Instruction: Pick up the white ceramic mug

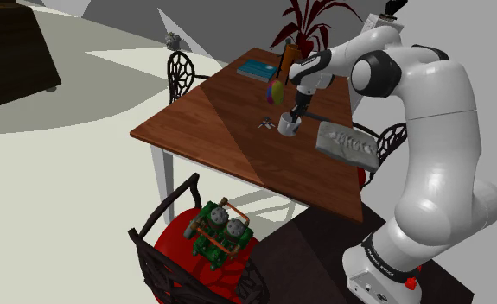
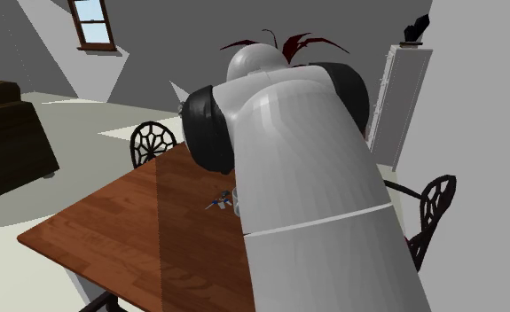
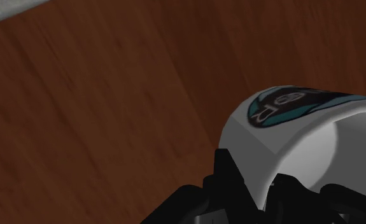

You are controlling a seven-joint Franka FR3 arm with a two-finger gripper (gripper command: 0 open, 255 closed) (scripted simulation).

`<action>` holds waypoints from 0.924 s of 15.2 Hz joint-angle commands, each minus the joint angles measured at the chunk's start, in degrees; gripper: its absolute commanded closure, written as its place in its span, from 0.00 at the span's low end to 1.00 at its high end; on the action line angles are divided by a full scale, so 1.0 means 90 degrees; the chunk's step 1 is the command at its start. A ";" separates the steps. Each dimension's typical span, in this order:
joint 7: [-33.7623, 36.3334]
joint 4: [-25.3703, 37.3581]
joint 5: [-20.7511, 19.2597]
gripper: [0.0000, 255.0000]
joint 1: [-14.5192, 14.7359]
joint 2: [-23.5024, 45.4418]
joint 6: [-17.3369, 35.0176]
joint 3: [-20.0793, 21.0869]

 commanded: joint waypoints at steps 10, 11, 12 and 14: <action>0.0031 0.0035 -0.0049 1.00 0.0024 -0.0192 -0.0226 -0.0038; 0.0038 0.0047 -0.0061 1.00 0.0029 -0.0238 -0.0283 -0.0048; 0.0046 0.0060 -0.0073 1.00 0.0033 -0.0284 -0.0340 -0.0057; 0.0060 0.0089 -0.0097 1.00 0.0042 -0.0373 -0.0456 -0.0074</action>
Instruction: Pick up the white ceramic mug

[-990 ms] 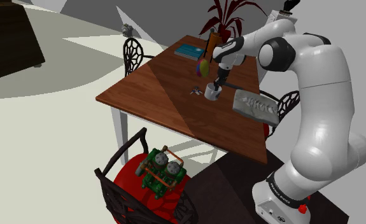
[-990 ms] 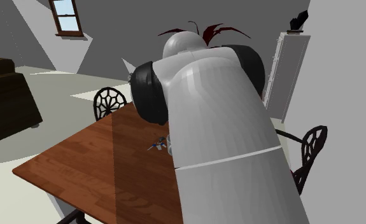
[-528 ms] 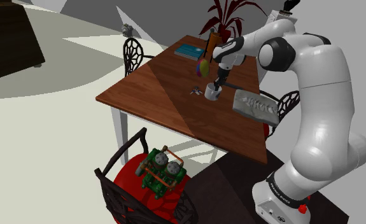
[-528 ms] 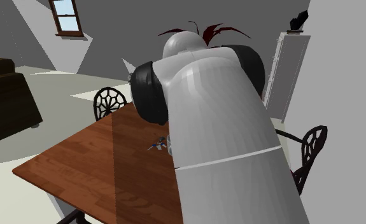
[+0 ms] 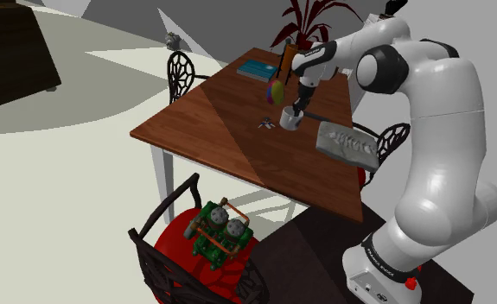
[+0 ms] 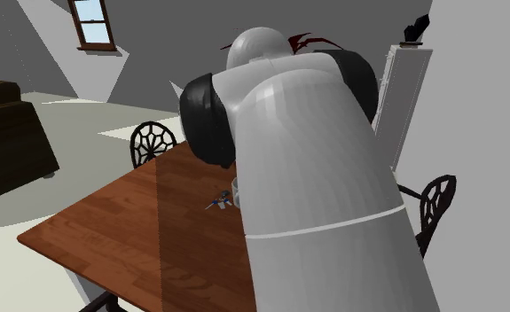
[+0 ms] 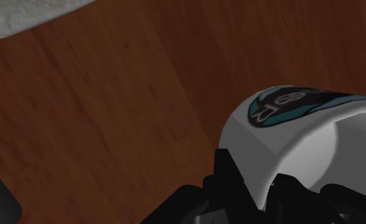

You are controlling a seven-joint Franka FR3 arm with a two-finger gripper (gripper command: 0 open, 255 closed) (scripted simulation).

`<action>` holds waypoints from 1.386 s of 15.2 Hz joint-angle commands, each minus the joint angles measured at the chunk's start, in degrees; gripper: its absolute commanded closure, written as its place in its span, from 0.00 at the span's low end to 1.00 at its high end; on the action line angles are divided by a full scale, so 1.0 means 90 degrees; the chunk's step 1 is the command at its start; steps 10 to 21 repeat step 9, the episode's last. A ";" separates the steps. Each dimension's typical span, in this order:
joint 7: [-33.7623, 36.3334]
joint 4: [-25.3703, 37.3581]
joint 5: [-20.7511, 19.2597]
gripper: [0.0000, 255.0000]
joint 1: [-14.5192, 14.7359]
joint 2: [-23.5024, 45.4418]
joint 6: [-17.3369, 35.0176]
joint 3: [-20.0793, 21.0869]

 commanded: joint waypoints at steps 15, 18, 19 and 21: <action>0.0057 0.0175 -0.0091 1.00 0.0027 -0.0319 -0.0488 -0.0063; 0.0057 0.0175 -0.0091 1.00 0.0027 -0.0319 -0.0488 -0.0063; 0.0057 0.0175 -0.0091 1.00 0.0027 -0.0319 -0.0488 -0.0063; 0.0057 0.0175 -0.0091 1.00 0.0027 -0.0319 -0.0488 -0.0063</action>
